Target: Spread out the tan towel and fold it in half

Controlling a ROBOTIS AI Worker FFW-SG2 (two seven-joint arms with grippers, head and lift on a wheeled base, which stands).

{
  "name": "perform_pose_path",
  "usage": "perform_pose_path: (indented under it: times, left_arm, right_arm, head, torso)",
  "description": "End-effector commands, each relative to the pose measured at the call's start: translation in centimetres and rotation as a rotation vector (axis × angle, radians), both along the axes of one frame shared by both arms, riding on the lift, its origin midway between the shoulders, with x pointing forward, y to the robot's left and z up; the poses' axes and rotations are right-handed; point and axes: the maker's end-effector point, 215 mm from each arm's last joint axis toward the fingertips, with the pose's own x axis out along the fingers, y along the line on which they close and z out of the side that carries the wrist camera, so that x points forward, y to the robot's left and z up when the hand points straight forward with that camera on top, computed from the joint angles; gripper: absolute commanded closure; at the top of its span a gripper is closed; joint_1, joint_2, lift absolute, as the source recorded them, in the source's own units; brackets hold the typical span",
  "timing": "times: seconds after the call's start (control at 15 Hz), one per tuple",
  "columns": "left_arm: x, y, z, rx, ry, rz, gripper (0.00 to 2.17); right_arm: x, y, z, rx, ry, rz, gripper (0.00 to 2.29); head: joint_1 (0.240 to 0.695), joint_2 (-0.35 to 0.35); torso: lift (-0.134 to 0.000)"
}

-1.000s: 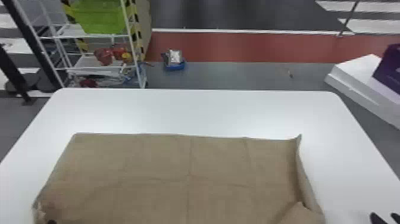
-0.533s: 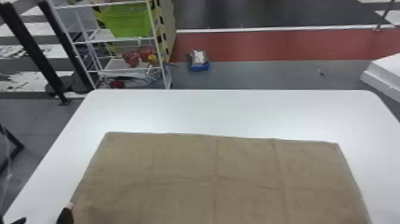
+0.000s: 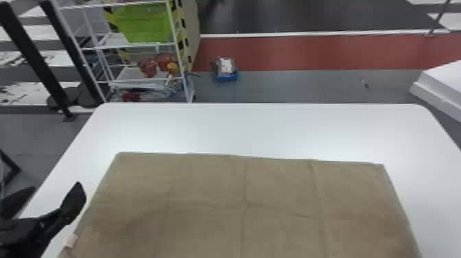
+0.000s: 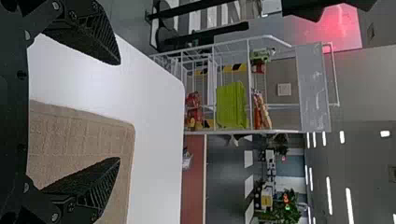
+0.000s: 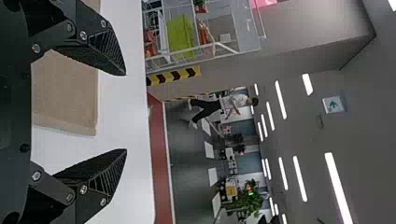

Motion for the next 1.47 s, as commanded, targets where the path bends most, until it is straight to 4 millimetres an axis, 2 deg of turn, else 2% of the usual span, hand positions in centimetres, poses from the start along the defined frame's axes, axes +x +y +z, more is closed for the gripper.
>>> perform_pose_path:
  times: [0.0, 0.2, 0.33, 0.4, 0.6, 0.8, 0.93, 1.13, 1.27, 1.4]
  left_arm:
    - [3.2, -1.1, 0.2, -0.079, 0.027, -0.045, 0.17]
    - [7.0, -1.5, 0.8, -0.076, 0.019, -0.091, 0.16]
    - [9.4, -2.7, -0.1, -0.084, 0.034, -0.117, 0.16]
    - [11.2, -3.9, -1.5, -0.088, 0.055, -0.138, 0.16]
    - [15.4, -3.8, -5.0, -0.067, 0.128, -0.181, 0.17]
    - [18.9, -3.1, -6.4, 0.004, 0.15, -0.215, 0.22]
    - [20.3, -1.4, -6.8, 0.063, 0.161, -0.213, 0.33]
    - [20.6, 1.1, -8.5, 0.07, 0.223, -0.193, 0.42]
    - [20.2, 2.6, -9.1, 0.005, 0.256, -0.185, 0.42]
    - [19.5, 2.6, -10.5, -0.143, 0.326, -0.21, 0.46]
  right_arm:
    - [3.4, 0.2, 2.2, -0.062, -0.034, 0.058, 0.36]
    - [7.5, 2.0, 1.2, -0.109, 0.011, 0.132, 0.36]
    - [9.4, 2.2, -0.1, -0.132, 0.057, 0.146, 0.36]
    - [9.8, 2.3, -0.7, -0.143, 0.07, 0.148, 0.36]
    - [10.6, 2.5, -2.2, -0.153, 0.095, 0.161, 0.36]
    - [10.4, 2.3, -2.6, -0.16, 0.102, 0.162, 0.36]
    - [10.0, 2.0, -2.5, -0.165, 0.1, 0.159, 0.36]
    - [9.9, 1.7, -2.5, -0.169, 0.103, 0.155, 0.36]
    - [10.0, 1.9, -2.5, -0.168, 0.103, 0.159, 0.36]
    - [10.3, 2.5, -2.3, -0.168, 0.093, 0.169, 0.36]
  head:
    - [0.695, 0.052]
    - [0.695, 0.038]
    - [0.695, 0.04]
    - [0.695, 0.039]
    - [0.695, 0.025]
    - [0.695, 0.019]
    - [0.695, 0.023]
    - [0.695, 0.037]
    - [0.695, 0.057]
    - [0.695, 0.069]
  torso:
    - [-0.123]
    - [-0.123]
    - [-0.123]
    - [-0.123]
    - [-0.123]
    - [-0.123]
    - [-0.123]
    - [-0.123]
    - [-0.123]
    - [-0.123]
